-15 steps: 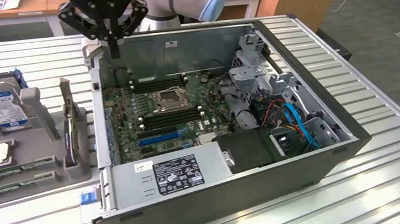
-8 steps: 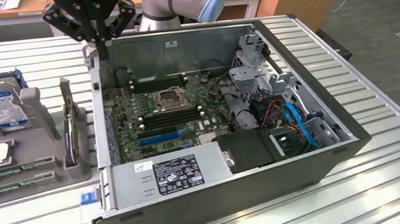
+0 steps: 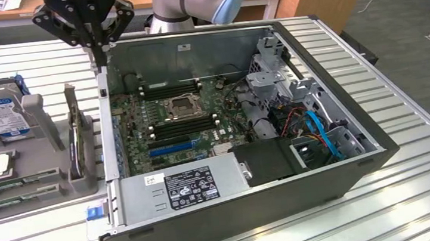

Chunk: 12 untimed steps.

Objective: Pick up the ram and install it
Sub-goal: 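Reach for the ram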

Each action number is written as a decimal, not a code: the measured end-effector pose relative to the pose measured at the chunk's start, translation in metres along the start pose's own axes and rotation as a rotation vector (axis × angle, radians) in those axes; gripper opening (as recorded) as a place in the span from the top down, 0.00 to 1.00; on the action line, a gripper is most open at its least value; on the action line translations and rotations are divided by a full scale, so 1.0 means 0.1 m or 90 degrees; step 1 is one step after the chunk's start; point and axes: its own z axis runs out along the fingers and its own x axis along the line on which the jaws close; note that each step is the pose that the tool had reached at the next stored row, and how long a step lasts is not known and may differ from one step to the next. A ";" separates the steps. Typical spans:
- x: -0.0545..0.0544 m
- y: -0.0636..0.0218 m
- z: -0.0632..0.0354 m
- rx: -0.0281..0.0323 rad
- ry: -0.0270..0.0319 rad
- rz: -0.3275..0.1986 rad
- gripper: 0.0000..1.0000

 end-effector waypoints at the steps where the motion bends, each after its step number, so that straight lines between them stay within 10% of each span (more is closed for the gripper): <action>1: 0.02 -0.001 0.000 0.0000 0.0000 0.000 0.90; 12: 0.19 -0.014 0.001 0.0000 0.0000 0.000 0.90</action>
